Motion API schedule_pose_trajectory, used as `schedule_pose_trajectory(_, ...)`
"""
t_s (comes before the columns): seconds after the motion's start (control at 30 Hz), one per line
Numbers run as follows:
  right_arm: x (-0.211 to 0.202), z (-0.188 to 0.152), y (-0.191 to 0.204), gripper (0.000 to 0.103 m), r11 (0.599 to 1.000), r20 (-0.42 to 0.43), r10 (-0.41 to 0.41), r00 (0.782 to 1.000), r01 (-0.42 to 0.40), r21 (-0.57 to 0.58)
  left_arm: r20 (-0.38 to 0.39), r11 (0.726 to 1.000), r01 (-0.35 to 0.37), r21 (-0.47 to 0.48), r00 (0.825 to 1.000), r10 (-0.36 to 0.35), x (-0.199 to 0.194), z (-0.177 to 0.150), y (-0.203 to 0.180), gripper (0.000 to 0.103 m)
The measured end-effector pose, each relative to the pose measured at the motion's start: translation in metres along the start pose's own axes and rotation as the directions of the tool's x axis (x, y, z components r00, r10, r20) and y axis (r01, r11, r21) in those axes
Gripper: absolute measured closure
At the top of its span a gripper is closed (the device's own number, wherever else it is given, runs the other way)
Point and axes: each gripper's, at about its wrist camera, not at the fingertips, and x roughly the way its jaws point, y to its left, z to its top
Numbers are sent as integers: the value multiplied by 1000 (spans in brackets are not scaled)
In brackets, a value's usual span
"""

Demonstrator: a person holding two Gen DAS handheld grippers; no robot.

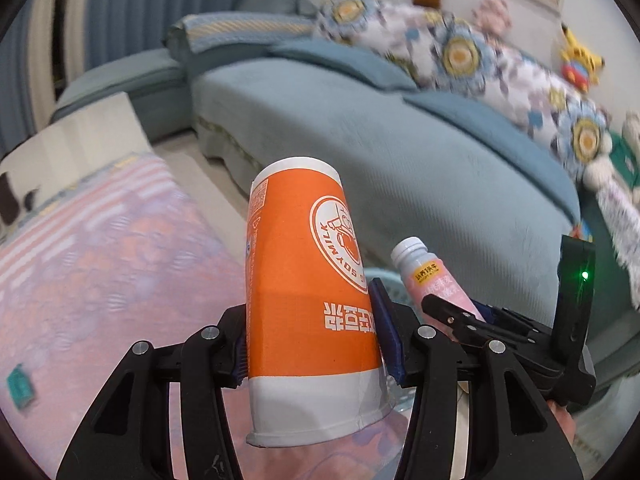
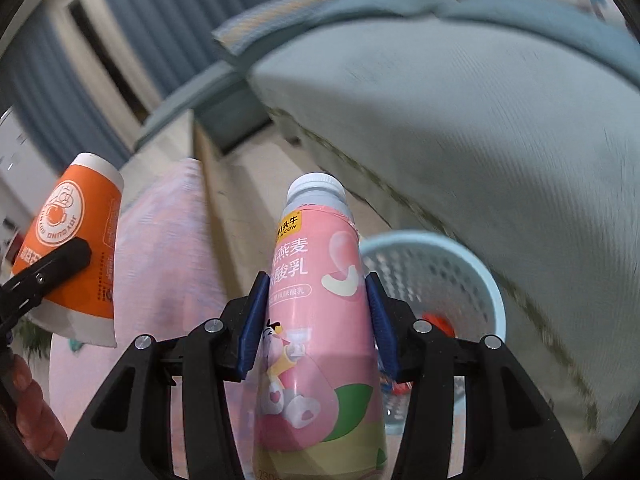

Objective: Collect trash
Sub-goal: 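Carry cup and bottle to the wastebasket and open both tools, then return to the table and grasp the teal bag with the right tool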

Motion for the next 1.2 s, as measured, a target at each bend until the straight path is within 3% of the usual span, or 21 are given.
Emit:
schedule_pose_trajectory(0.27, 54, -31, -54, 58, 989, -167, -56, 984, 78, 127, -142, 997, 14, 82, 990, -3, 64, -28, -18, 51)
schedule_pose_trajectory(0.43, 66, -39, -74, 57, 978, -200, -46, 979, 85, 193, -177, 995, 8, 97, 984, 9, 77, -39, -16, 47)
schedule_pose_trajectory(0.53, 60, -39, -76, 57, 977, -183, -37, 982, 74, 199, -171, 996, 1, 94, 985, 15, 75, -39, -11, 41)
schedule_pose_trajectory(0.93, 39, -30, -57, 57, 986, -138, -36, 990, 57, 156, -131, 997, 7, 71, 991, 3, 49, -37, -5, 41)
schedule_pose_trajectory(1.2, -7, -16, 25, 57, 995, 0, 94, 996, -94, -43, 4, 1000, -1, -11, 1000, 1, -19, -26, 36, 40)
